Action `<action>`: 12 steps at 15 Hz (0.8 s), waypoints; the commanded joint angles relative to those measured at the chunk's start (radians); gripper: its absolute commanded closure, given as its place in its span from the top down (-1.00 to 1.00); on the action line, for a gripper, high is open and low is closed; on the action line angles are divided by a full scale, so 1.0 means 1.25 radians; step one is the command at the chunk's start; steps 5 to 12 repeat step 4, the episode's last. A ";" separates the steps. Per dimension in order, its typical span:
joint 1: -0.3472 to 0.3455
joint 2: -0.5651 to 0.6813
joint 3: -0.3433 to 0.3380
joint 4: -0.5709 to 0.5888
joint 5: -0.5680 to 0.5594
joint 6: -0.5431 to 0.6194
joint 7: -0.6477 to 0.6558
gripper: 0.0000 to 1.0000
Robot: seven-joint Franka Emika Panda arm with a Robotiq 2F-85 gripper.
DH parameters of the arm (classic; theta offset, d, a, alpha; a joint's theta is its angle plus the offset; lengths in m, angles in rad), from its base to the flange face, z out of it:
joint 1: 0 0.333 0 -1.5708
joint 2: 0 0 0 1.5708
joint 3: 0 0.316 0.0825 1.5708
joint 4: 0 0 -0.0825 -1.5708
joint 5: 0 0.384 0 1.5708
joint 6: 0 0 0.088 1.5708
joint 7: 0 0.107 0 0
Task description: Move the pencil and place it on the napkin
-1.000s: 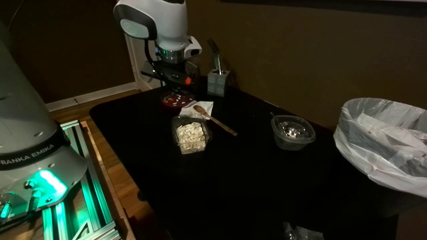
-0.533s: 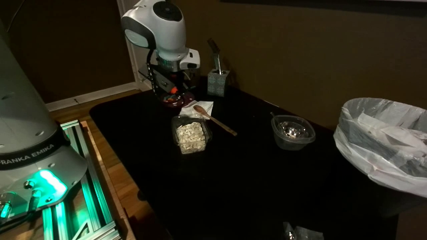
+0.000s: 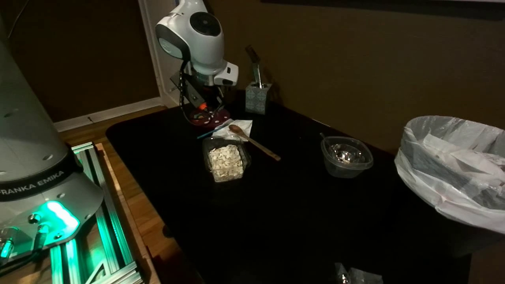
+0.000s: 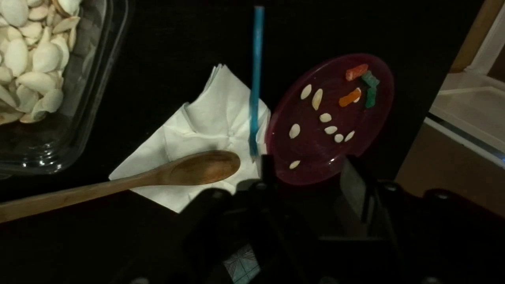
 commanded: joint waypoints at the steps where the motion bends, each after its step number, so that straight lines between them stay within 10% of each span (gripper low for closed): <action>1: -0.023 0.011 -0.014 0.020 0.044 -0.011 -0.027 0.57; 3: -0.015 0.006 -0.010 0.012 0.016 0.000 -0.010 0.89; 4: -0.020 0.006 -0.012 0.013 0.016 0.000 -0.013 0.52; 12: -0.020 0.006 -0.012 0.013 0.016 0.000 -0.013 0.52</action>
